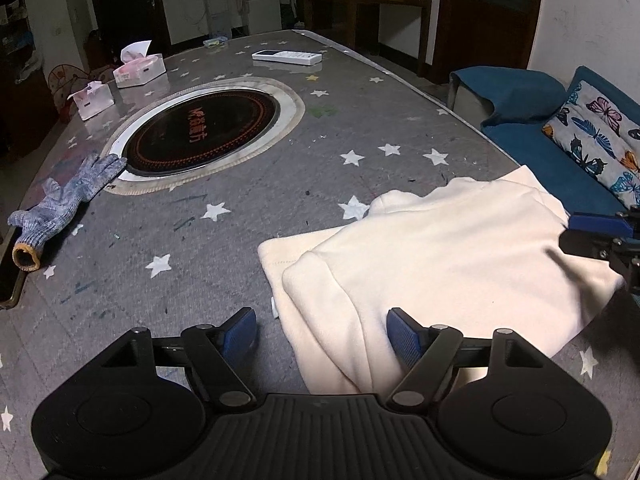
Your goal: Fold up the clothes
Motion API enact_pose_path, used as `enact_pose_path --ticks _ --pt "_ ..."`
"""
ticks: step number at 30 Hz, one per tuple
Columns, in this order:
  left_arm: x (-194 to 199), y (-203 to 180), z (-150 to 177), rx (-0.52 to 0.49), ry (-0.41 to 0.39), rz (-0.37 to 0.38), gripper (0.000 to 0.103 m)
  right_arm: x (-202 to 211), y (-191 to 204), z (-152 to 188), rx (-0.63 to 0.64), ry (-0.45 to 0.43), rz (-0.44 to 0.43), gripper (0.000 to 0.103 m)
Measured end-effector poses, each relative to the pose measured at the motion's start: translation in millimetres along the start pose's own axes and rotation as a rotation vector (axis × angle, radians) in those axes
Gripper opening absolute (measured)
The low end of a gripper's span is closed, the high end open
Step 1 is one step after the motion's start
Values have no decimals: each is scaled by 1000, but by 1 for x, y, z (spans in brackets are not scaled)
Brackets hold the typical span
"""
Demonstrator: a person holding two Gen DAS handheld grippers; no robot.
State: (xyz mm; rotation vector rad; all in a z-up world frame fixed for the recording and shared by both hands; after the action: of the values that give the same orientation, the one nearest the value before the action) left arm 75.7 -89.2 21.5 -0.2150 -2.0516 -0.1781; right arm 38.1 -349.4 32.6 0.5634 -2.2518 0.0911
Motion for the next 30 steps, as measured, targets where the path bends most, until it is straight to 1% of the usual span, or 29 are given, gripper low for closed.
enact_pose_path --ticks 5,11,16,24,30 --pt "1 -1 -2 -9 0 -4 75 -12 4 -11 8 21 -27 27" --pt "4 -2 -3 -19 -6 -4 75 -30 2 -14 9 69 -19 27" --pt "7 0 -4 -22 -9 -5 75 -31 1 -20 13 72 -21 27" --pt "11 0 -8 -29 -21 -8 75 -47 -6 -31 -14 95 -7 28" --pt "12 -5 -15 -46 -32 11 75 -58 -11 -35 -39 113 -5 28"
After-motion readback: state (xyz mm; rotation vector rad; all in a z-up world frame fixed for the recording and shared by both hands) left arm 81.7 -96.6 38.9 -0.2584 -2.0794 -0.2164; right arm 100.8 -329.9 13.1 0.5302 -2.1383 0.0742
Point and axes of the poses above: each gripper's, at about its wrist camera, not at the fingertips, and x roughly against the way its jaws point, y to its left, z to its underside, the point moved 1 cm from there along -x, roughly the way its jaws point, and after that the axes turned 10 degrees about y, right-handed, at the moved point
